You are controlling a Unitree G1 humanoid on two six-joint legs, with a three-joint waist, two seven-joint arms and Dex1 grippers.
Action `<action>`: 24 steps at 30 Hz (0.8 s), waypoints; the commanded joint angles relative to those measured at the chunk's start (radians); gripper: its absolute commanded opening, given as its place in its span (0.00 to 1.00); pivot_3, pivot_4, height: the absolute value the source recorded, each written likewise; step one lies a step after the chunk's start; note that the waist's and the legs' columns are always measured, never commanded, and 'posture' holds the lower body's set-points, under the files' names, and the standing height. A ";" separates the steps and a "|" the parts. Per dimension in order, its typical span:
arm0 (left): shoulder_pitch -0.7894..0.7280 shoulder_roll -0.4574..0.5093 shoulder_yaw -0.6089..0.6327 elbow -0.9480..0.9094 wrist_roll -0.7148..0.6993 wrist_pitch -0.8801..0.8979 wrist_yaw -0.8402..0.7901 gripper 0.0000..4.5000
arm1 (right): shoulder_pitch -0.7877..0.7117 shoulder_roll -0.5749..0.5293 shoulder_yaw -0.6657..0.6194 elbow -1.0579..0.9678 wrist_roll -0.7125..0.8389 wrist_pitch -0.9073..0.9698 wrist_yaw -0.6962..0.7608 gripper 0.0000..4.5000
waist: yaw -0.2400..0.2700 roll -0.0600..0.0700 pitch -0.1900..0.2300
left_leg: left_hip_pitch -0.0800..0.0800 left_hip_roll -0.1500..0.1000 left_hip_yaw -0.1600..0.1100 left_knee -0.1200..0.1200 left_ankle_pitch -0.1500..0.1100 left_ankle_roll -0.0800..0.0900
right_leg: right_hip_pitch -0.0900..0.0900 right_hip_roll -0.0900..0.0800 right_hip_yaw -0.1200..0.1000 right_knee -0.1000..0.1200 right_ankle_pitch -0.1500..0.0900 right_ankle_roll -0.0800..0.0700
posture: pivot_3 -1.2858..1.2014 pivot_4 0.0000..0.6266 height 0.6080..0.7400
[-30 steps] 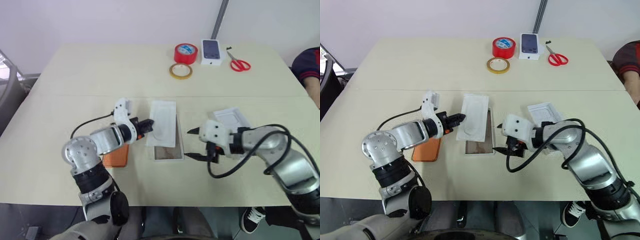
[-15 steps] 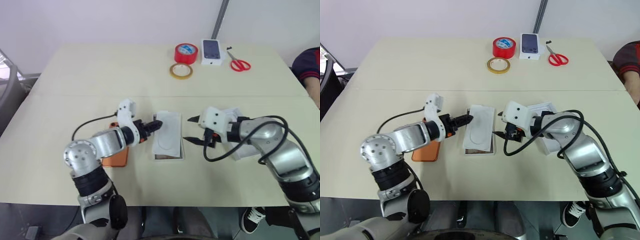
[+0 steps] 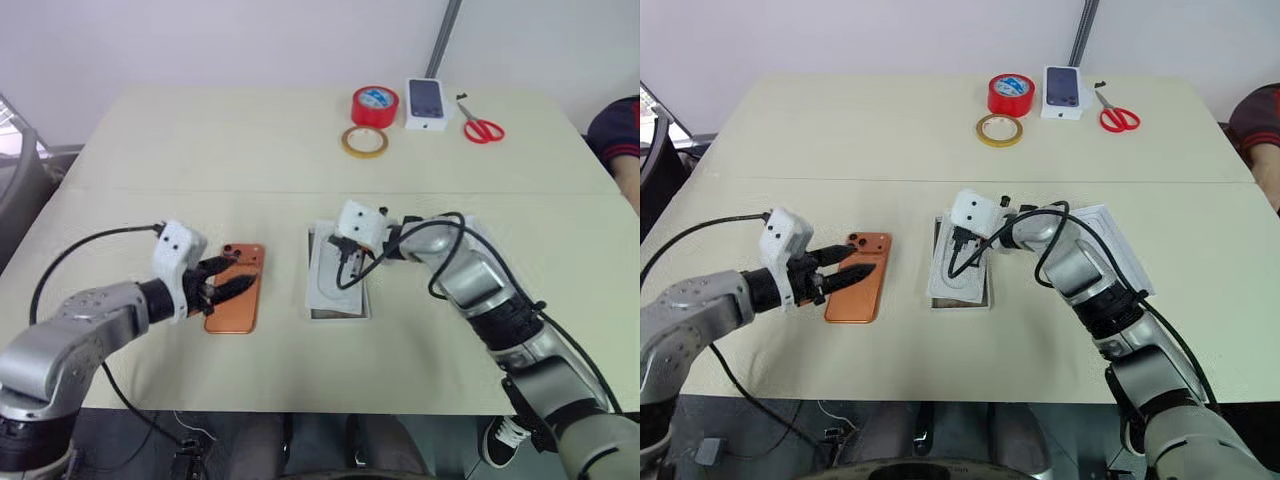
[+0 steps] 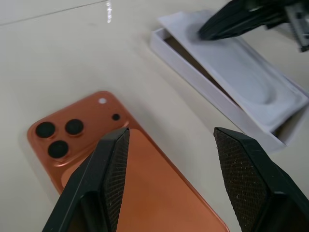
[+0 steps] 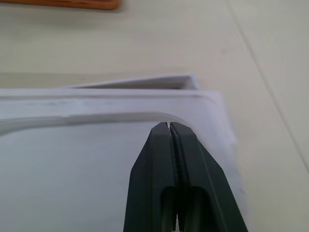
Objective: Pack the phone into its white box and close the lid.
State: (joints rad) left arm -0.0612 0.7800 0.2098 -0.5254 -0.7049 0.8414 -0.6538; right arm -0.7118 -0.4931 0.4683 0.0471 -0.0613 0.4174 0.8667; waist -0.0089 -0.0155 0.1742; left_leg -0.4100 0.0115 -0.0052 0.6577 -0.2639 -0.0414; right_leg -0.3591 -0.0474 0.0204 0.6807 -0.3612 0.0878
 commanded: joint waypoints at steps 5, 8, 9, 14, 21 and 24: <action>0.073 0.026 0.040 -0.027 0.023 -0.110 -0.096 0.65 | 0.079 -0.110 0.019 -0.179 0.072 -0.081 0.259 0.01 | -0.008 0.000 0.000 | 0.000 0.001 0.000 -0.001 -0.004 0.007 | 0.000 0.000 0.000 0.000 0.000 0.000 | 0.52 0.24 0.97; 0.084 0.032 0.032 -0.024 0.041 -0.126 -0.105 0.65 | 0.104 -0.137 0.026 -0.219 0.076 -0.081 0.318 0.01 | -0.011 0.000 0.000 | 0.001 0.001 0.000 -0.002 -0.004 0.007 | 0.000 0.000 0.000 0.000 0.000 0.000 | 0.52 0.24 0.97; 0.085 0.032 0.029 -0.022 0.046 -0.130 -0.106 0.65 | 0.111 -0.143 0.028 -0.226 0.073 -0.084 0.330 0.01 | -0.011 0.001 0.000 | 0.001 0.001 0.000 -0.002 -0.004 0.007 | 0.000 0.000 0.000 0.000 0.000 0.000 | 0.52 0.24 0.97; 0.076 0.021 0.020 -0.016 0.054 -0.136 -0.105 0.65 | 0.130 -0.157 0.024 -0.246 0.065 -0.086 0.360 0.01 | -0.009 0.001 0.000 | 0.001 0.001 0.000 -0.003 -0.004 0.007 | 0.000 0.000 0.000 0.000 0.000 0.000 | 0.52 0.24 0.97; 0.064 0.014 0.009 0.001 0.065 -0.136 -0.103 0.65 | 0.128 -0.138 -0.018 -0.257 0.076 -0.088 0.333 0.01 | -0.009 0.001 0.000 | 0.001 0.001 0.000 -0.003 -0.004 0.007 | 0.000 0.000 0.000 0.000 0.000 0.000 | 0.52 0.24 0.97; 0.065 0.009 0.018 0.012 0.067 -0.134 -0.097 0.65 | 0.113 -0.105 -0.057 -0.262 0.096 -0.047 0.286 0.01 | -0.009 0.001 0.000 | 0.001 0.001 0.000 -0.003 -0.004 0.007 | 0.000 0.000 0.000 0.000 0.000 0.000 | 0.52 0.24 0.97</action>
State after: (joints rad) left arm 0.0116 0.7923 0.2122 -0.5077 -0.6407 0.7262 -0.7543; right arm -0.5795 -0.6062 0.4539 -0.1722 0.0118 0.3593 1.1757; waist -0.0179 -0.0150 0.1743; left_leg -0.4091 0.0127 -0.0053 0.6549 -0.2679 -0.0342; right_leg -0.3594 -0.0470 0.0204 0.6807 -0.3612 0.0878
